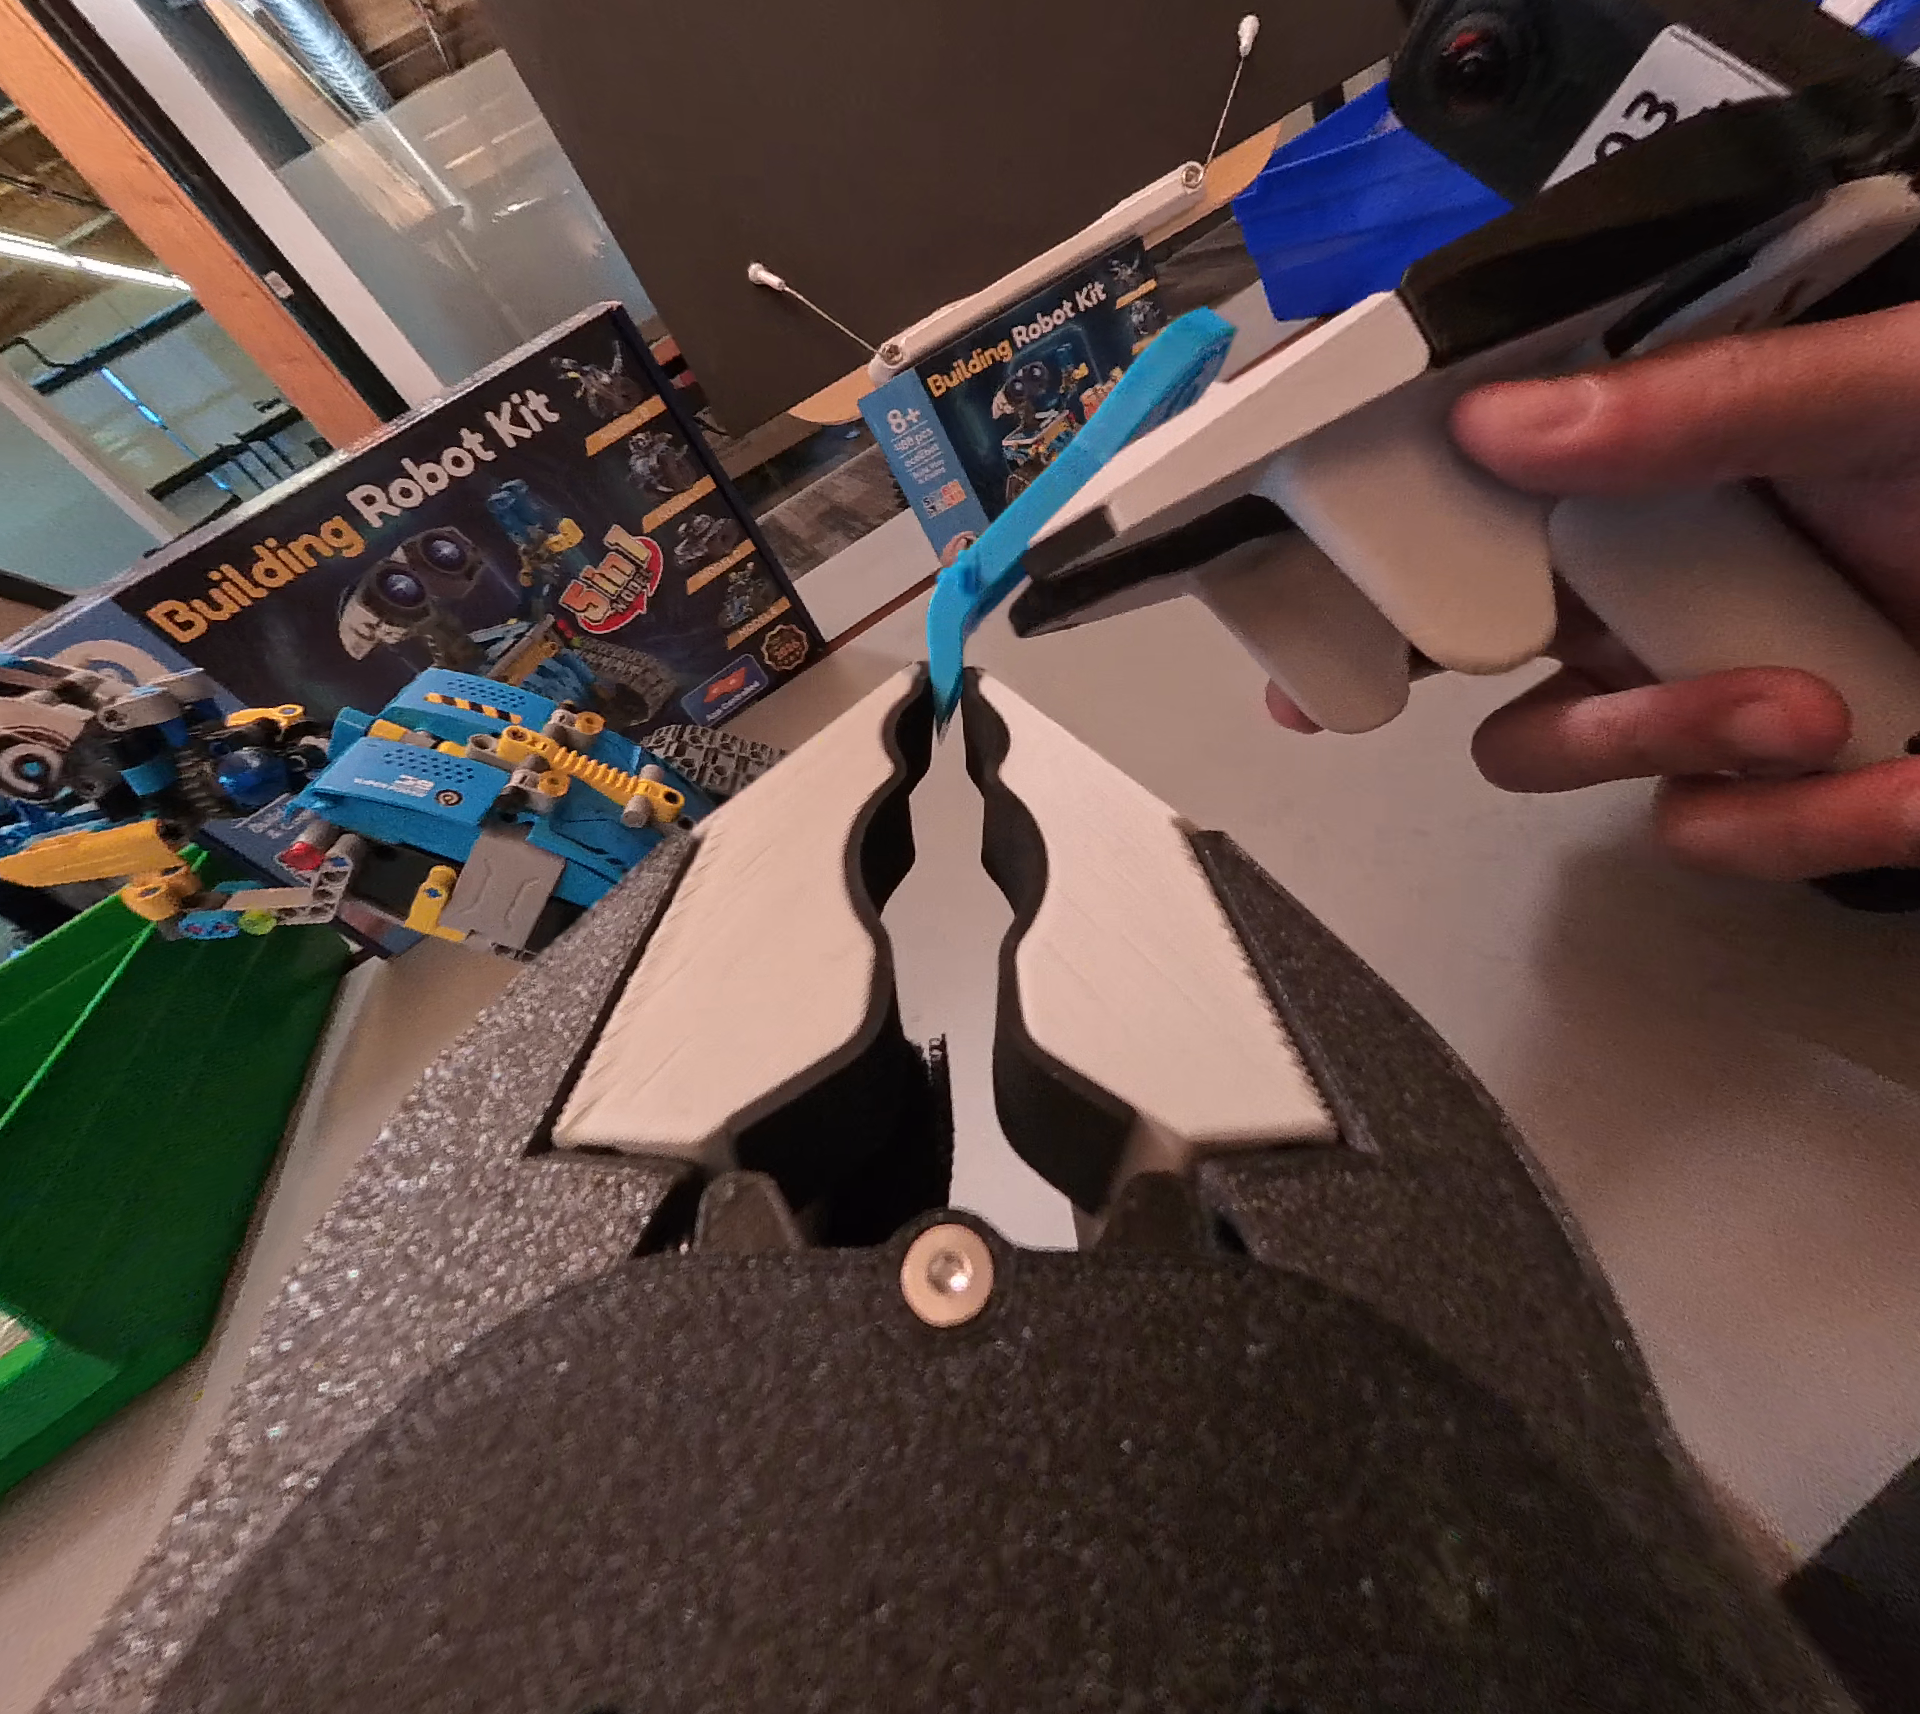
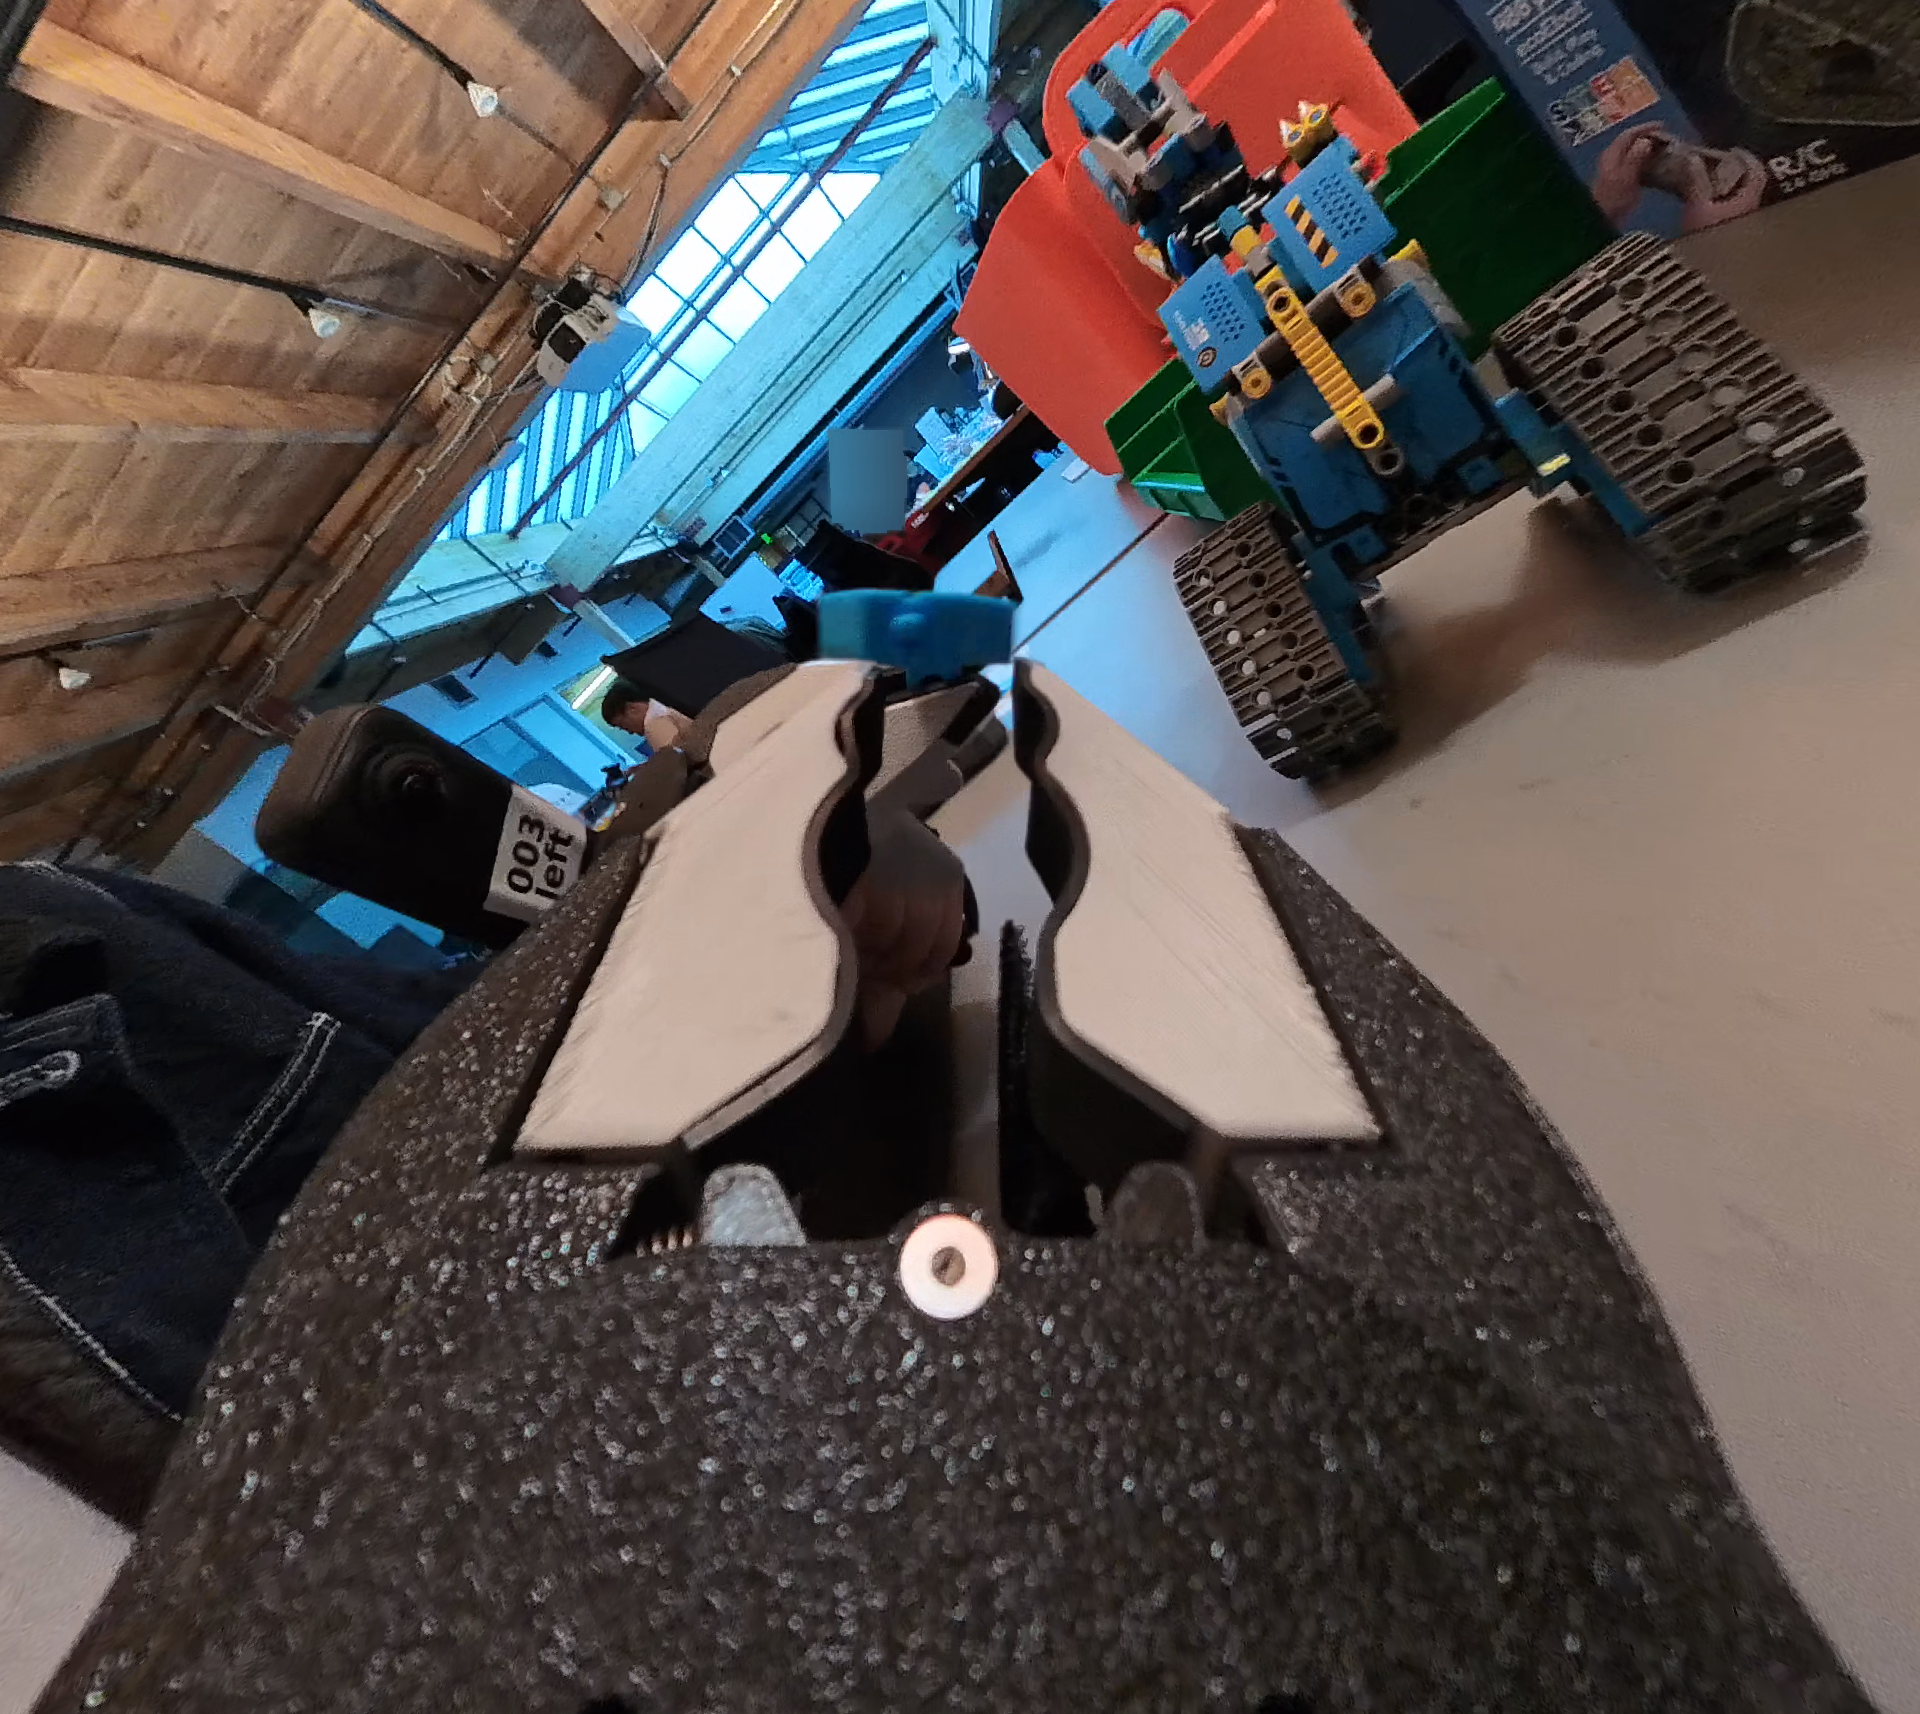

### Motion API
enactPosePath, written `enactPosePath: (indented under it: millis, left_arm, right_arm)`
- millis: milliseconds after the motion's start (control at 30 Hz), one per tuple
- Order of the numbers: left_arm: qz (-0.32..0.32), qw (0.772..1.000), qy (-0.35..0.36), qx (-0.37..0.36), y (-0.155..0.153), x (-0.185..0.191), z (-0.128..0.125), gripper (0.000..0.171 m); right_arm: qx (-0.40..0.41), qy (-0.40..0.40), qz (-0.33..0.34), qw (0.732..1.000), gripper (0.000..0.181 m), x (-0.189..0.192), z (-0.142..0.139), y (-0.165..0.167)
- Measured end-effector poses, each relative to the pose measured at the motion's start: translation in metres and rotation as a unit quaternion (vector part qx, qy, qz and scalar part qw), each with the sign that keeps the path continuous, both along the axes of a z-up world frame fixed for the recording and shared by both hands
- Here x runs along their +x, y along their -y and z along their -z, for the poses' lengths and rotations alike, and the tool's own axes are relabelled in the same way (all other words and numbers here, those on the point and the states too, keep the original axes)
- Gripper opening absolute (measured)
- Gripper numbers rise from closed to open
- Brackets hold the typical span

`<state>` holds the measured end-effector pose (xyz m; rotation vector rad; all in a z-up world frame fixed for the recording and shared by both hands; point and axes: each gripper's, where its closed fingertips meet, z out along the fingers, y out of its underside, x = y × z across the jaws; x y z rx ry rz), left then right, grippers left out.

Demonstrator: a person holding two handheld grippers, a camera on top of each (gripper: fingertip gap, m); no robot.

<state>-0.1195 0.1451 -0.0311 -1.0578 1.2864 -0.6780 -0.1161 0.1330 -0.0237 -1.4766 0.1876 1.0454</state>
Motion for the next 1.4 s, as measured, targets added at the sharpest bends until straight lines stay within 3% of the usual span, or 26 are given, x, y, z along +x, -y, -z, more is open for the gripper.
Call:
enactPosePath:
  millis: [300,433,567,667,767,867,1000,1400]
  left_arm:
    - [0.014,0.999,-0.021,0.031,0.011,0.004,0.008,0.004]
    - [0.046,0.996,-0.075,0.013,0.012,0.007,0.030,0.007]
    - [0.086,0.970,-0.205,-0.098,0.003,-0.010,0.082,0.061]
    - [0.134,0.947,-0.262,-0.130,0.013,-0.019,0.104,0.069]
    - [0.168,0.925,-0.315,-0.129,0.025,-0.022,0.123,0.060]
    - [0.174,0.920,-0.327,-0.125,0.028,-0.022,0.127,0.026]
    - [0.146,0.922,-0.325,-0.149,0.018,-0.017,0.127,0.024]
    - [0.143,0.923,-0.325,-0.148,0.019,-0.015,0.128,0.023]
  right_arm:
    - [0.004,0.001,-0.007,1.000,0.010,0.002,-0.002,0.003]
    - [-0.033,0.056,0.004,0.998,0.010,0.012,0.013,0.005]
    - [-0.145,0.127,0.050,0.980,0.010,0.035,0.055,0.011]
    - [-0.217,0.143,0.053,0.964,0.010,0.021,0.084,0.012]
    - [-0.246,0.180,0.073,0.950,0.010,0.012,0.097,0.015]
    - [-0.246,0.196,0.088,0.945,0.010,0.010,0.097,0.020]
    - [-0.240,0.227,0.097,0.939,0.010,0.009,0.095,0.018]
    - [-0.232,0.320,0.142,0.908,0.010,0.012,0.095,0.012]
